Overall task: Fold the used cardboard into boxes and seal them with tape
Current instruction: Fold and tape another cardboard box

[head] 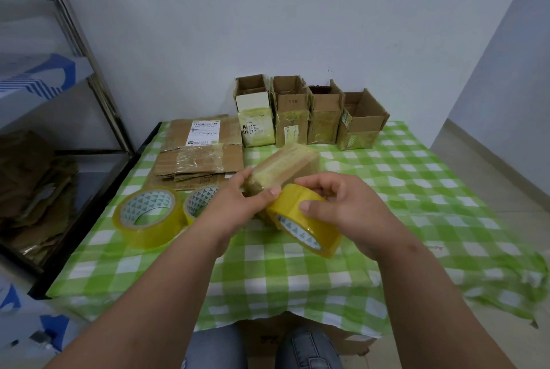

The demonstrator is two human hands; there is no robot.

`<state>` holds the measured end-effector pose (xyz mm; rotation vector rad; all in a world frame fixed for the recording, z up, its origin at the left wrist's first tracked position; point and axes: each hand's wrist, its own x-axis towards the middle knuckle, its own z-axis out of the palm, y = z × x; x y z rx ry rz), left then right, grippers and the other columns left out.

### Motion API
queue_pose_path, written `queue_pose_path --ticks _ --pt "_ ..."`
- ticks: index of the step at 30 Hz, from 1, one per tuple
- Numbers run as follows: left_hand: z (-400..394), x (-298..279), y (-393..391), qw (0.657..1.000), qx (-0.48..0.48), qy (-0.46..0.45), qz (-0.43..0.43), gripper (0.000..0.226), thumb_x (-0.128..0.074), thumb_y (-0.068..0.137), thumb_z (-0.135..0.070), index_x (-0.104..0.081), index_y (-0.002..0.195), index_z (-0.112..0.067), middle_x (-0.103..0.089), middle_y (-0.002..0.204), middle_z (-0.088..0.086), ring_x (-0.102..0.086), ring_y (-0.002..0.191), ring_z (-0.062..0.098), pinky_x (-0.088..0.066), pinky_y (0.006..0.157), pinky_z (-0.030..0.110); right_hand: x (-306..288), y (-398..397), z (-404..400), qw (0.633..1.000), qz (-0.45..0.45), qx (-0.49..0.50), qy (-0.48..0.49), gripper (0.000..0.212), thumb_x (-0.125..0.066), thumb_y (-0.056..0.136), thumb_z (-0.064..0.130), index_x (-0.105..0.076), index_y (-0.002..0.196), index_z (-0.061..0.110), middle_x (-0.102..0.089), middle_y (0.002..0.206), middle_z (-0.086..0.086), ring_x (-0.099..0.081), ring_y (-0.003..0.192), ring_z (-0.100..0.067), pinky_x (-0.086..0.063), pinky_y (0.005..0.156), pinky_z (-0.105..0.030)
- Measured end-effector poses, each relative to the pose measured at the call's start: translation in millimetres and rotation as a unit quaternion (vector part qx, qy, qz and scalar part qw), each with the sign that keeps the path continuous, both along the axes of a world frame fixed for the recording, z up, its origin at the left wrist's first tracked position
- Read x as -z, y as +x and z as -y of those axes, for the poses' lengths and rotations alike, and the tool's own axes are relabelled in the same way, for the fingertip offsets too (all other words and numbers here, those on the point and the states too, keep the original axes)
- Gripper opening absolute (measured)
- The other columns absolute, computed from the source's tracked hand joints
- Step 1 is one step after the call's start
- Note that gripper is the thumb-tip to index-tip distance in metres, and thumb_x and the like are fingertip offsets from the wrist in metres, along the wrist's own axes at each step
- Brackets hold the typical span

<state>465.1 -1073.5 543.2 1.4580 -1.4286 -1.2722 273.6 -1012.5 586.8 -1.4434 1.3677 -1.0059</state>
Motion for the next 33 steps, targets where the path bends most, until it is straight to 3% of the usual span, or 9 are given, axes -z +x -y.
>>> queue_pose_path --ticks 2,4,7,10,14,19,22,27,33 --pt "5.8 -2.1 1.7 1.000 0.011 0.020 -0.014 0.080 -0.077 0.081 -0.041 -0.036 0.149 -0.035 -0.048 0.145 -0.003 -0.056 0.118 0.019 -0.047 0.086 0.027 7.3 4.1 -2.1 0.997 0.080 0.002 0.019 0.032 -0.070 0.085 -0.001 -0.069 0.114 0.013 -0.075 0.102 -0.006 -0.071 0.094 -0.016 -0.056 0.082 -0.029" --pt "10.8 -4.2 1.5 0.999 0.032 -0.003 0.038 0.073 -0.073 0.086 -0.037 -0.036 0.149 -0.036 -0.049 0.143 -0.005 -0.056 0.118 0.017 -0.047 0.082 0.026 17.9 7.2 -3.0 0.989 0.140 0.018 0.036 0.031 -0.069 0.086 0.000 -0.068 0.114 0.013 -0.076 0.102 -0.006 -0.071 0.094 -0.018 -0.056 0.083 -0.032" --pt "12.6 -8.5 -0.6 0.989 0.080 -0.049 0.117 0.060 -0.063 0.095 -0.032 -0.036 0.149 -0.039 -0.047 0.143 -0.007 -0.050 0.124 0.015 -0.043 0.094 0.029 33.8 11.7 -4.6 0.984 0.171 0.037 0.047 0.034 -0.071 0.085 0.005 -0.066 0.117 0.016 -0.075 0.104 -0.004 -0.071 0.098 -0.021 -0.055 0.088 -0.039" --pt "15.7 -7.4 0.8 0.975 0.111 -0.063 0.183 0.058 -0.055 0.099 -0.035 -0.030 0.150 -0.043 -0.033 0.158 0.000 -0.038 0.140 0.023 -0.032 0.116 0.042 44.3 12.4 -7.0 0.980 0.188 0.039 0.045 0.046 -0.077 0.080 0.018 -0.063 0.123 0.025 -0.074 0.107 -0.008 -0.071 0.101 -0.025 -0.055 0.092 -0.044" --pt "19.6 -4.5 0.5 0.951 0.127 -0.085 0.269 0.057 -0.048 0.102 -0.039 -0.022 0.152 -0.044 -0.028 0.160 0.005 -0.031 0.144 0.028 -0.028 0.117 0.048 51.4 8.6 -10.8 0.975 0.212 0.030 0.061 0.054 -0.080 0.072 0.019 -0.061 0.122 0.022 -0.075 0.100 -0.007 -0.070 0.092 -0.024 -0.056 0.081 -0.036" --pt "24.1 -7.8 -0.2 0.939 0.134 -0.097 0.301 0.057 -0.046 0.102 -0.039 -0.023 0.153 -0.040 -0.032 0.159 0.006 -0.034 0.143 0.028 -0.029 0.117 0.045 59.4 12.3 -17.1 0.965 0.254 0.003 0.061 0.036 -0.067 0.072 0.017 -0.069 0.107 0.006 -0.072 0.097 -0.014 -0.066 0.087 -0.026 -0.052 0.079 -0.036" --pt "25.5 -15.0 -2.5 0.932 0.143 -0.096 0.320 0.056 -0.046 0.103 -0.036 -0.024 0.155 -0.035 -0.041 0.152 0.008 -0.040 0.137 0.027 -0.032 0.112 0.037 65.2 20.3 -20.7 0.960 0.275 0.001 0.054 0.033 -0.066 0.074 0.018 -0.071 0.104 0.006 -0.072 0.099 -0.016 -0.065 0.090 -0.026 -0.051 0.082 -0.038" --pt "29.6 -16.9 -0.2 0.927 0.151 -0.085 0.334 0.056 -0.045 0.103 -0.037 -0.023 0.155 -0.035 -0.044 0.151 0.008 -0.043 0.136 0.027 -0.034 0.112 0.039 69.7 29.1 -26.1 0.951 0.305 0.017 0.044 0.034 -0.063 0.075 0.019 -0.069 0.105 0.005 -0.071 0.095 -0.011 -0.064 0.087 -0.022 -0.052 0.077 -0.031" --pt "37.1 -20.2 -1.0 0.915 0.155 -0.081 0.364 0.055 -0.044 0.103 -0.039 -0.024 0.154 -0.037 -0.048 0.147 0.010 -0.052 0.126 0.027 -0.039 0.102 0.032 72.1 35.7 -30.8 0.946 0.321 0.030 0.035 0.034 -0.063 0.078 0.020 -0.069 0.107 0.006 -0.072 0.095 -0.011 -0.064 0.088 -0.024 -0.050 0.080 -0.037"
